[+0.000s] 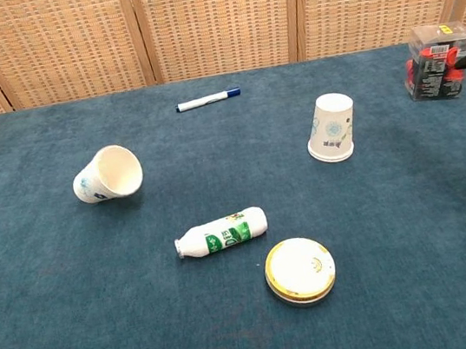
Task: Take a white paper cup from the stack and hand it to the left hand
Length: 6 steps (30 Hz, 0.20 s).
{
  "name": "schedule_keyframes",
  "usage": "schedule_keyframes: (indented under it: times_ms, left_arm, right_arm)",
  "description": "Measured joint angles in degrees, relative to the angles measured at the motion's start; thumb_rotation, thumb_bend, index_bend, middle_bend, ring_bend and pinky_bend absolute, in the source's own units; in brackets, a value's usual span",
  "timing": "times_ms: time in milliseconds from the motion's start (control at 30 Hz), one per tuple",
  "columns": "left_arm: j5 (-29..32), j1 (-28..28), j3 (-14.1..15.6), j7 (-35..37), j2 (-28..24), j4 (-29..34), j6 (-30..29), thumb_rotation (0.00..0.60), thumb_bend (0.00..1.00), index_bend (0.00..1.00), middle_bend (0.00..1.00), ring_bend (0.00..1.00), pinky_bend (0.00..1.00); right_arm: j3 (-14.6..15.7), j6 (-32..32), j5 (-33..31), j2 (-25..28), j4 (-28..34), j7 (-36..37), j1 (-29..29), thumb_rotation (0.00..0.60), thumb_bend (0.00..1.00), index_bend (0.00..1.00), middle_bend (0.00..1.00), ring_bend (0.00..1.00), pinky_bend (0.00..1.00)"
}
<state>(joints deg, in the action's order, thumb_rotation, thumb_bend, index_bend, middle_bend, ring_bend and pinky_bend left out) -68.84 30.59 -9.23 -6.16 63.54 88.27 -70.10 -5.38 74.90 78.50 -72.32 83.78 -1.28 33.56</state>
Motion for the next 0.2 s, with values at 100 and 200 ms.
schedule_keyframes:
  times_ms: [100,200]
  left_arm:
    - [-0.69,-5.51,1.43,0.18,-0.3,2.23,-6.11,0.6,0.2,0.0,0.0,0.0,0.0]
    - [-1.33,-10.19,3.38,-1.65,0.03,4.25,-11.42,0.6,0.2,0.0,0.0,0.0,0.0]
  right_arm:
    - [2.11,5.7,3.14,1.46,-0.67,1.08,-4.78,0.6,0.0,0.09,0.0,0.0,0.0]
    - [3.97,9.73,5.18,2.55,-1.29,2.33,-9.1,0.6,0.0,0.06,0.0,0.0,0.0]
